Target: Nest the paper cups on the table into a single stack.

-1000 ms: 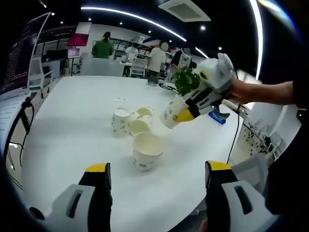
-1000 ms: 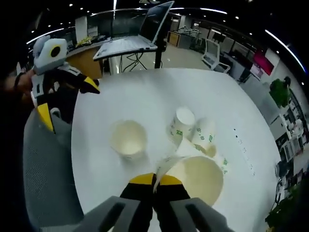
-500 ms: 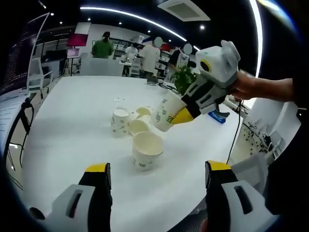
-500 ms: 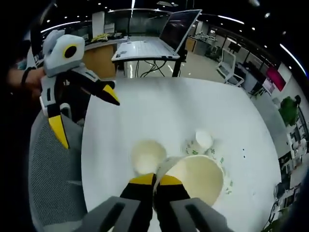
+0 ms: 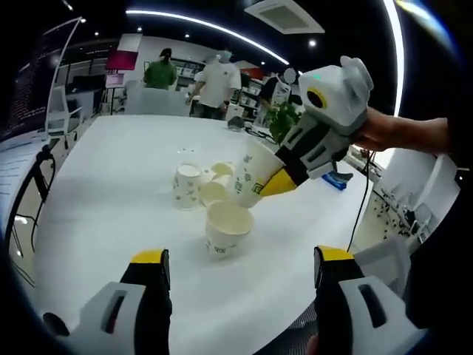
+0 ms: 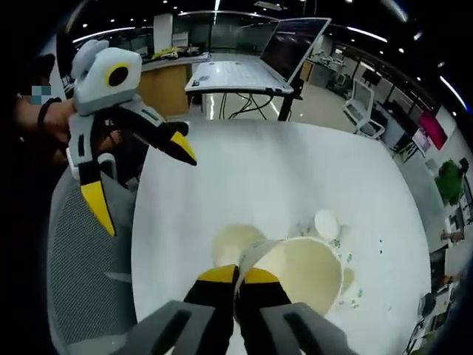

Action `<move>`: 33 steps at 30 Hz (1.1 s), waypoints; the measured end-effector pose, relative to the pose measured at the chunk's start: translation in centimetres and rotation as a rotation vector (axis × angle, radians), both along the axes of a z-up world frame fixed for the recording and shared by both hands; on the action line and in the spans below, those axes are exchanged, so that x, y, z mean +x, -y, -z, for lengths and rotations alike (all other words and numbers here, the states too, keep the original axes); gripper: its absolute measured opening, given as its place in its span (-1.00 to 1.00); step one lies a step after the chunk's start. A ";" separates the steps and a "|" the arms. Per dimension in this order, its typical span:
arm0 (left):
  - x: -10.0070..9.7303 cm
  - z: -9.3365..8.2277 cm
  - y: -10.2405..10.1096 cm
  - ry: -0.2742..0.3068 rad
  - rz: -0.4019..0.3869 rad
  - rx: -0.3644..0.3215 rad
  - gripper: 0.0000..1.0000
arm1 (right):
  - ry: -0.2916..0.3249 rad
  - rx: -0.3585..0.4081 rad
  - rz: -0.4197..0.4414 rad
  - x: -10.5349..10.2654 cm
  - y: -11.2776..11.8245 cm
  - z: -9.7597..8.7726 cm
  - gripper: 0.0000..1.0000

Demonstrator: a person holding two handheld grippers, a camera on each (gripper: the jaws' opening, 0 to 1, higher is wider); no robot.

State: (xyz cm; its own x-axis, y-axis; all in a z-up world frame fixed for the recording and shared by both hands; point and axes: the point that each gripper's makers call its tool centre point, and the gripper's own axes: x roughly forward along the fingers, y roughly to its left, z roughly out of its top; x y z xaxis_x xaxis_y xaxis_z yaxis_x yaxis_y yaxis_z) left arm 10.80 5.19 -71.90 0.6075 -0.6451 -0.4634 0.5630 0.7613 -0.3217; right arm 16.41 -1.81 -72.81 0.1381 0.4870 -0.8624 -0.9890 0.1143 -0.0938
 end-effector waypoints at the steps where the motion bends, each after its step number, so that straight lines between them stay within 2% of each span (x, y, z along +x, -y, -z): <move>1: 0.0 0.0 0.0 -0.001 0.000 0.000 0.57 | -0.001 -0.002 -0.004 -0.1 -0.1 0.0 -1.00; 10: 0.0 0.0 -0.1 -0.002 -0.005 -0.001 0.57 | -0.016 -0.027 -0.046 -1.0 -1.2 0.8 -1.00; 15: -0.1 0.1 -0.4 -0.006 -0.013 -0.004 0.56 | 0.002 -0.066 -0.090 -1.3 -1.6 1.5 -1.00; 33: -0.1 0.4 -1.2 -0.014 -0.035 -0.014 0.56 | -0.023 -0.101 -0.106 -1.3 -2.3 3.4 -1.00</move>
